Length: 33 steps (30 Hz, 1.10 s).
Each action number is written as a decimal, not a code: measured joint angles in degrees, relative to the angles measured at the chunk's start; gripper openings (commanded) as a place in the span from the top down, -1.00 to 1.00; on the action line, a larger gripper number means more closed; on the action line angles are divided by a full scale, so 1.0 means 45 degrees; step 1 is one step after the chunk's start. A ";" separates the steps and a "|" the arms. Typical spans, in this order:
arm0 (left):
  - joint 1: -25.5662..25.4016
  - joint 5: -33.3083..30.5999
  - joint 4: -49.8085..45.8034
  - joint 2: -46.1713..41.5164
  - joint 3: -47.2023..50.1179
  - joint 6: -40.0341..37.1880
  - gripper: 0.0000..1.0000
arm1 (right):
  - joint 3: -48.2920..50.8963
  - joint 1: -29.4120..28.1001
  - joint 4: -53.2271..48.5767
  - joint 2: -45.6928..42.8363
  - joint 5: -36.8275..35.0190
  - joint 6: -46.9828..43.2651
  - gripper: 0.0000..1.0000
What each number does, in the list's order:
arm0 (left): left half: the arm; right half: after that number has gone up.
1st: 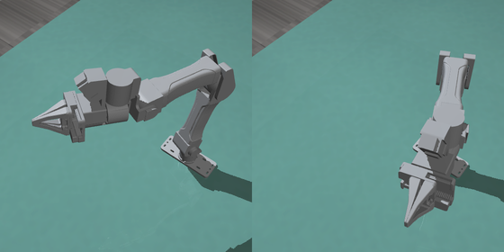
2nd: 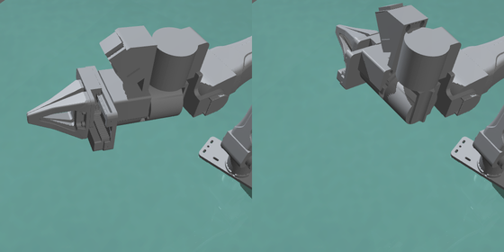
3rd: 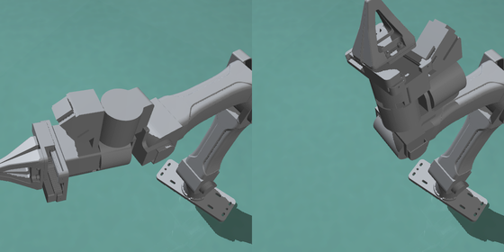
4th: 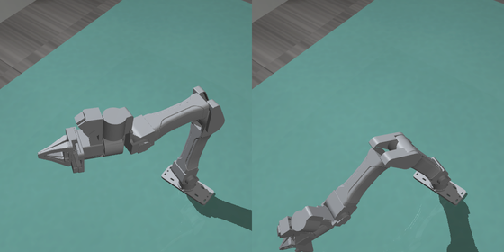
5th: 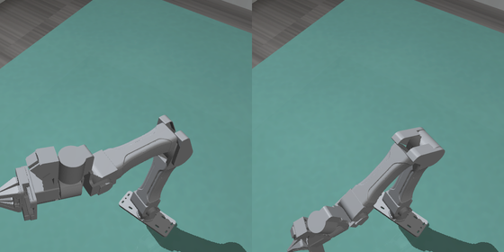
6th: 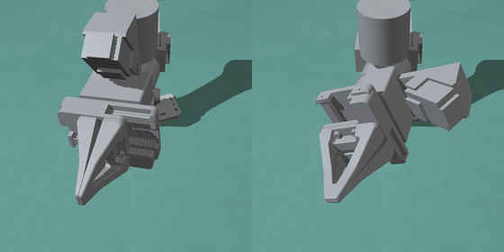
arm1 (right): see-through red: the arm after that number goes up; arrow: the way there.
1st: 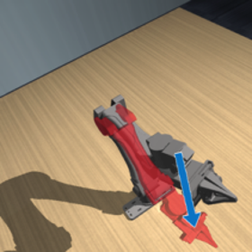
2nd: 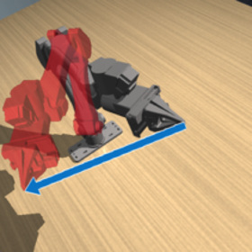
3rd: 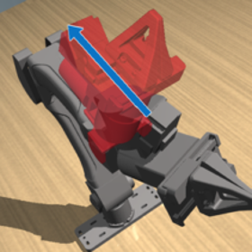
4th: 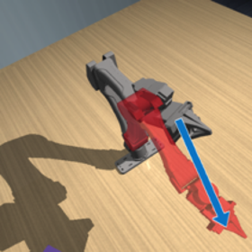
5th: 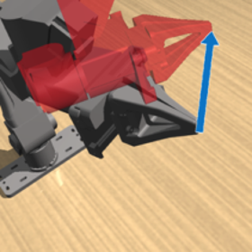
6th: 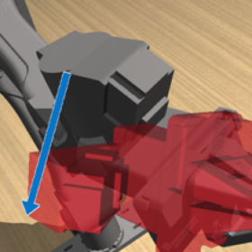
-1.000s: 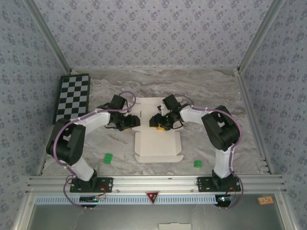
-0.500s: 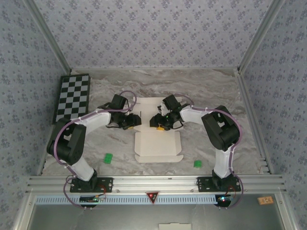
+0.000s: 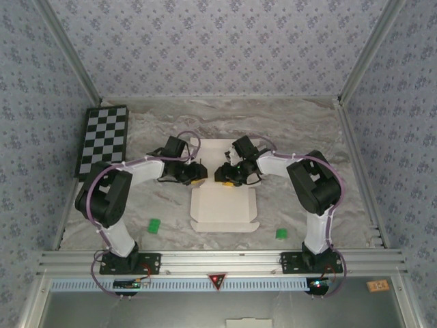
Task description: Fold the paper box
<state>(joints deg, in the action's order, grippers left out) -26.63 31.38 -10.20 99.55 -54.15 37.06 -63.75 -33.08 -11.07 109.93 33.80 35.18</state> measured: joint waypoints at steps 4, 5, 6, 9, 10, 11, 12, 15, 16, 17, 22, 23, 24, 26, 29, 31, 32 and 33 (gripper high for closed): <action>-0.0039 0.0194 0.0515 0.0335 0.0039 0.0272 0.25 | 0.0053 0.0024 0.0044 0.0000 0.0010 0.0000 0.16; -0.0039 0.0233 0.0627 0.0427 0.0053 0.0321 0.26 | 0.0053 0.0024 0.0039 0.0000 0.0005 0.0005 0.17; -0.0034 0.0277 0.0729 0.0515 0.0073 0.0364 0.28 | 0.0063 0.0024 0.0044 0.0000 0.0005 0.0000 0.20; -0.0034 0.0321 0.1005 0.0748 0.0160 0.0471 0.33 | 0.0117 0.0039 0.0063 0.0000 0.0000 0.0000 0.27; -0.0029 0.0330 0.1083 0.0816 0.0180 0.0500 0.34 | 0.0141 0.0049 0.0078 0.0000 0.0005 0.0005 0.28; -0.0024 0.0355 0.1127 0.0850 0.0180 0.0505 0.35 | 0.0175 0.0058 0.0107 0.0000 0.0005 0.0000 0.29; -0.0015 0.0364 0.1171 0.0865 0.0199 0.0549 0.36 | 0.0228 0.0073 0.0146 -0.0034 0.0005 0.0000 0.29; -0.0015 0.0413 0.1384 0.0971 0.0238 0.0568 0.45 | 0.0447 0.0107 0.0131 -0.0296 -0.0039 0.0000 0.30; -0.0015 0.0432 0.1438 0.1010 0.0243 0.0578 0.47 | 0.0559 0.0117 0.0107 -0.0447 -0.0068 0.0000 0.31; -0.0015 0.0457 0.1486 0.1059 0.0243 0.0578 0.50 | 0.0646 0.0126 0.0073 -0.0607 -0.0097 0.0000 0.31; -0.0015 0.0457 0.1598 0.1156 0.0253 0.0549 0.54 | 0.0937 0.0486 -0.0107 -0.1661 -0.0160 0.0102 0.31; -0.0015 0.0442 0.1583 0.1156 0.0253 0.0539 0.55 | 0.0976 0.0588 -0.0117 -0.1807 -0.0175 0.0102 0.31; -0.0015 0.0403 0.1559 0.1156 0.0253 0.0520 0.55 | 0.1044 0.0699 -0.0107 -0.1938 -0.0189 0.0102 0.31; -0.0029 0.0325 0.1530 0.1156 0.0253 0.0442 0.56 | 0.1224 0.0894 -0.0102 -0.2059 -0.0199 0.0097 0.31; -0.0039 0.0248 0.1506 0.1141 0.0253 0.0393 0.56 | 0.1613 0.1132 -0.0151 -0.2069 -0.0233 0.0097 0.31; -0.0092 0.0146 0.1511 0.1093 0.0296 0.0359 0.57 | 0.1797 0.1219 -0.0248 -0.2069 -0.0238 0.0102 0.31; -0.0117 0.0068 0.1515 0.1054 0.0330 0.0355 0.57 | 0.1817 0.1219 -0.0296 -0.2069 -0.0243 0.0102 0.31; -0.0175 -0.0034 0.1525 0.0991 0.0369 0.0350 0.57 | 0.1812 0.1214 -0.0306 -0.2069 -0.0243 0.0102 0.31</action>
<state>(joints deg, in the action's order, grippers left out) -27.42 31.22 -3.33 104.01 -52.49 38.63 -55.59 -27.62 -12.45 100.62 32.71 35.64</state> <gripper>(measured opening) 0.217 0.344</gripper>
